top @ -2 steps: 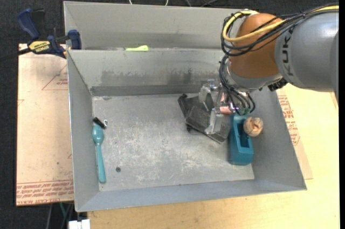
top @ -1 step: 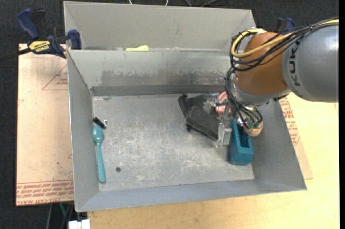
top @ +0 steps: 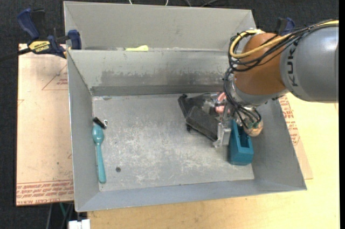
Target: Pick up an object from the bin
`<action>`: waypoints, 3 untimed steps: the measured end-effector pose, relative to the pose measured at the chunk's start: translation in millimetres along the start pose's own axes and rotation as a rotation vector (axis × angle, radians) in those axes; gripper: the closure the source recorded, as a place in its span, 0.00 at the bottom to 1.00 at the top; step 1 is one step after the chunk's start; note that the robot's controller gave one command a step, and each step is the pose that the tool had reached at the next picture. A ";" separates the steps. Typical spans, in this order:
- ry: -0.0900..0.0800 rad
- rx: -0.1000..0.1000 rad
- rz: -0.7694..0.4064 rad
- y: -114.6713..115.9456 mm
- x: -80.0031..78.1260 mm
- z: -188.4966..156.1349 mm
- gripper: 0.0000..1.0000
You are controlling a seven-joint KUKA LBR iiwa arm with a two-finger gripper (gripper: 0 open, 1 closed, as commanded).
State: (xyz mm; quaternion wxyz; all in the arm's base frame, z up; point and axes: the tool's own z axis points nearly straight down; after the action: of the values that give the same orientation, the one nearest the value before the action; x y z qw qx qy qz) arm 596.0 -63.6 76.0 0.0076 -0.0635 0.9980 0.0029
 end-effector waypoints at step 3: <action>0.004 -0.004 -0.141 3.4 31.7 -66.7 1.00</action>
Offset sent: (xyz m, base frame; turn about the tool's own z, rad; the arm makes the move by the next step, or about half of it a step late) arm 0.0000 0.0000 0.0000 0.0000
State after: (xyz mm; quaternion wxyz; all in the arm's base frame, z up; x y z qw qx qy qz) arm 563.1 -64.7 142.3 0.0056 -0.1335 0.9910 0.0041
